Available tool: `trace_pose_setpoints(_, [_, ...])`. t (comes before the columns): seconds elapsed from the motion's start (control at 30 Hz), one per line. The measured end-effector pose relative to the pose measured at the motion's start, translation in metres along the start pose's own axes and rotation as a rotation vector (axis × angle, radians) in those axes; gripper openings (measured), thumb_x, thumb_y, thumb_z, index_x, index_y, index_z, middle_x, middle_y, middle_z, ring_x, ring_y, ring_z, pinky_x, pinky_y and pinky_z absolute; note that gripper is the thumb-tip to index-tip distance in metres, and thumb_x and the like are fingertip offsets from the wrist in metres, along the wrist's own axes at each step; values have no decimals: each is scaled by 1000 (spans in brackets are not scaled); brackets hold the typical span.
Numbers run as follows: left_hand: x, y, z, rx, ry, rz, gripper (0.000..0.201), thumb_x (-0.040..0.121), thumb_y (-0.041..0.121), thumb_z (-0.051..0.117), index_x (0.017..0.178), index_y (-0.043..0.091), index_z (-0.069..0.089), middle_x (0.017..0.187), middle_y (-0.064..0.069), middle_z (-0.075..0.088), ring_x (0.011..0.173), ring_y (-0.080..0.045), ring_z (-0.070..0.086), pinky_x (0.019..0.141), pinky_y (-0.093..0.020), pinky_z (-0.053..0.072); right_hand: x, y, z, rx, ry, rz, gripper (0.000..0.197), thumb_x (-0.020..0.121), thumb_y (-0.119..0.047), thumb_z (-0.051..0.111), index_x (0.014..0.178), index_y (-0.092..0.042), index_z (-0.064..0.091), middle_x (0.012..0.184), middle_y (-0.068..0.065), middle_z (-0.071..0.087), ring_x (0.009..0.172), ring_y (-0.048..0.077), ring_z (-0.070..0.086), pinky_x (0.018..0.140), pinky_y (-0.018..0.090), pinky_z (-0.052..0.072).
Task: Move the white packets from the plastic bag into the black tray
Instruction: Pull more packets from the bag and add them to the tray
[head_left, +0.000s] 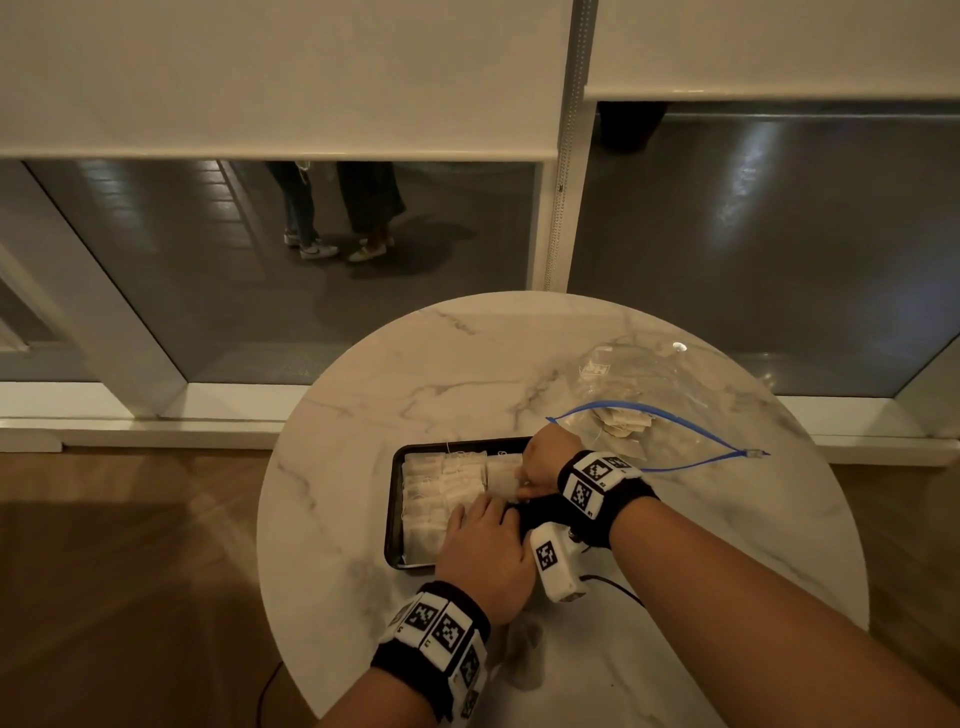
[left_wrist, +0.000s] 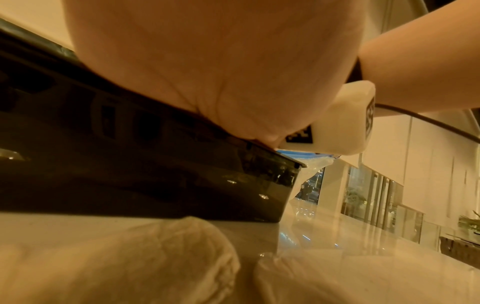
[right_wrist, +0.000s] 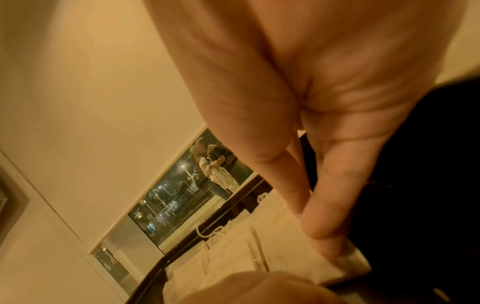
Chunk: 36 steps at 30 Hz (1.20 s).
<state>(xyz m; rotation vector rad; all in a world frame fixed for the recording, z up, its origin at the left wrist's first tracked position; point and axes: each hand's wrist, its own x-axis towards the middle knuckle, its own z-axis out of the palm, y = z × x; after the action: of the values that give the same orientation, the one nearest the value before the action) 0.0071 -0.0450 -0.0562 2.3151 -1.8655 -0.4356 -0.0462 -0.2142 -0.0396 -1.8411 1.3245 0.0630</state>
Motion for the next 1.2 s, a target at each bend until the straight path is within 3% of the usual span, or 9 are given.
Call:
trace_pose_setpoints(0.23, [0, 1, -3, -20, -28, -15, 52, 104, 43, 25, 149, 22, 41, 156, 4, 39, 151, -17, 19, 125, -45, 8, 4, 6, 1, 14, 68, -8, 17, 88, -4, 62, 103, -2, 69, 93, 10, 66, 82, 20, 69, 75, 28, 62])
trace_pose_setpoints(0.37, [1, 1, 0, -1, 13, -1, 51, 103, 44, 24, 142, 24, 49, 148, 5, 46, 147, -17, 25, 125, -45, 11, 3, 7, 0, 5, 77, -5, 28, 90, -5, 62, 116, 3, 67, 89, 6, 61, 67, 10, 60, 63, 18, 56])
trace_pose_setpoints(0.53, [-2, 1, -2, 7, 60, 72, 64, 91, 49, 9, 133, 27, 53, 138, 7, 54, 141, -12, 35, 125, -41, -1, 6, 9, 2, -28, 99, -8, 31, 89, -7, 64, 119, 2, 66, 107, 14, 68, 69, 10, 56, 61, 17, 54])
trace_pose_setpoints(0.63, [-6, 0, -5, -1, 58, 105, 58, 93, 46, 12, 128, 28, 55, 131, 7, 58, 132, -10, 44, 125, -39, -4, 5, 8, 3, -38, 110, -2, 34, 86, -9, 68, 118, 1, 67, 115, 15, 69, 74, 14, 58, 68, 21, 55])
trace_pose_setpoints(0.73, [-9, 1, -10, 9, 37, 71, 44, 102, 41, 20, 123, 26, 56, 125, 4, 61, 126, -11, 50, 127, -41, -1, 1, 2, 3, -50, 84, 29, 35, 83, -11, 73, 114, 2, 67, 107, 15, 69, 81, 19, 63, 67, 25, 56])
trace_pose_setpoints(0.87, [-8, 1, -10, 19, 6, 3, 40, 104, 41, 26, 118, 23, 59, 120, 1, 63, 121, -15, 52, 127, -42, 5, -12, -12, 4, -179, 133, 110, 46, 75, -35, 85, 105, -6, 66, 66, 1, 49, 63, 17, 52, 41, 22, 30])
trace_pose_setpoints(0.97, [-8, 1, -9, 21, 1, -6, 41, 104, 41, 26, 114, 21, 61, 116, 0, 63, 119, -16, 52, 126, -40, 9, -13, -15, 5, -233, 128, 113, 48, 72, -37, 87, 104, -7, 66, 66, 0, 47, 73, 18, 54, 40, 22, 29])
trace_pose_setpoints(1.1, [-8, 1, -7, 11, 17, -2, 40, 104, 41, 27, 115, 21, 61, 117, 0, 63, 119, -15, 52, 126, -39, 11, -18, -19, 0, -270, 165, 91, 40, 74, -40, 85, 90, -9, 65, 64, 0, 48, 60, 14, 51, 40, 23, 29])
trace_pose_setpoints(1.2, [-9, 0, -7, -6, 29, 4, 41, 105, 41, 27, 115, 21, 62, 117, 1, 63, 119, -15, 52, 126, -39, 11, -26, -21, -3, -199, 192, 73, 49, 78, -46, 81, 70, -9, 51, 64, 0, 46, 58, 14, 49, 41, 23, 28])
